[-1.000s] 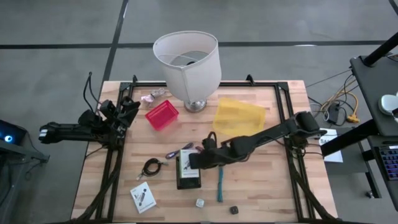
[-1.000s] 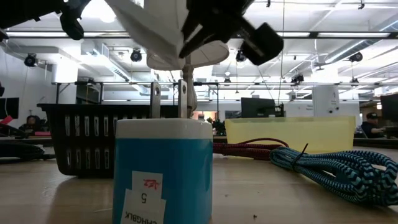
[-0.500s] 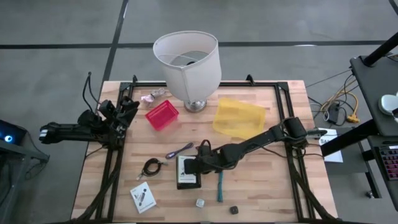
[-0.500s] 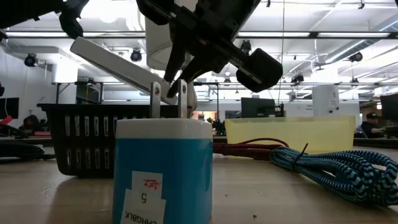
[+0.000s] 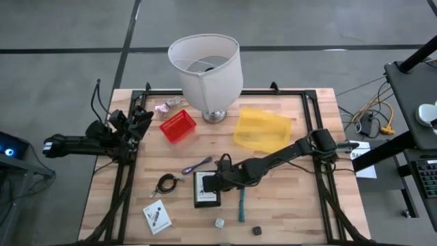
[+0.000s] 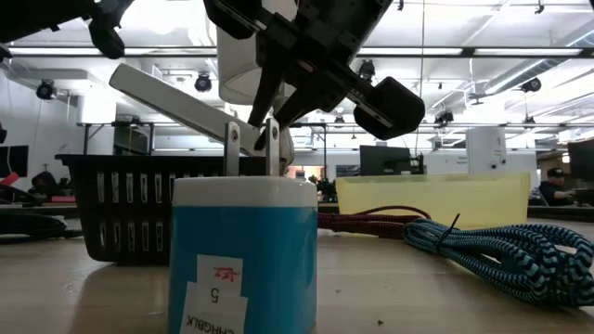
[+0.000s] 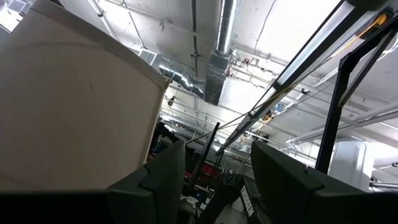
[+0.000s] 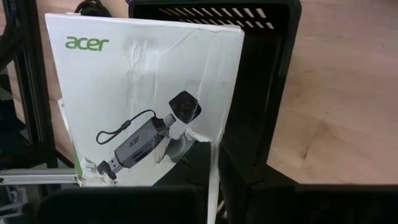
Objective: Pick and place items into bin
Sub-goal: Put the right card reader box into the black bin
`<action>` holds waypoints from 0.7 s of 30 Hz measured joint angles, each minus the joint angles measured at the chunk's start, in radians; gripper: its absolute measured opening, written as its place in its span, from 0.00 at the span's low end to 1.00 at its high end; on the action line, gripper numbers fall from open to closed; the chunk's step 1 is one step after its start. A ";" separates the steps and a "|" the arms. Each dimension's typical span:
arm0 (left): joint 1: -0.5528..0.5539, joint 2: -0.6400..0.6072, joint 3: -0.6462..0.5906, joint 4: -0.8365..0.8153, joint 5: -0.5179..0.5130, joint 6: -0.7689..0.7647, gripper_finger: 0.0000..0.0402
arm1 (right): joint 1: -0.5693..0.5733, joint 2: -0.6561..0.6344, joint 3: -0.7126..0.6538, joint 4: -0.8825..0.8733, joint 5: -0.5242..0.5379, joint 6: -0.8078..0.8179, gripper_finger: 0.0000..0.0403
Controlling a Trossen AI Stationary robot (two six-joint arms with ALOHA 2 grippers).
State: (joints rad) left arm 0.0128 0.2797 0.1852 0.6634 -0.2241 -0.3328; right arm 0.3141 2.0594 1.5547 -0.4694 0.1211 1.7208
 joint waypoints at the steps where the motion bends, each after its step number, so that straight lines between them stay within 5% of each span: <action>1: 0.000 0.001 0.000 0.001 0.000 0.000 0.42 | 0.000 0.000 0.000 0.000 0.000 -0.007 0.03; 14: 0.000 0.004 0.000 0.000 0.000 0.000 0.42 | 0.000 0.000 -0.002 0.000 -0.029 -0.018 0.04; 21: 0.000 0.007 0.000 0.000 0.000 0.000 0.42 | -0.003 0.000 -0.002 0.000 -0.041 -0.015 0.15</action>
State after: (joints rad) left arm 0.0128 0.2867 0.1852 0.6639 -0.2241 -0.3328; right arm 0.3115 2.0590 1.5528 -0.4690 0.0799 1.7058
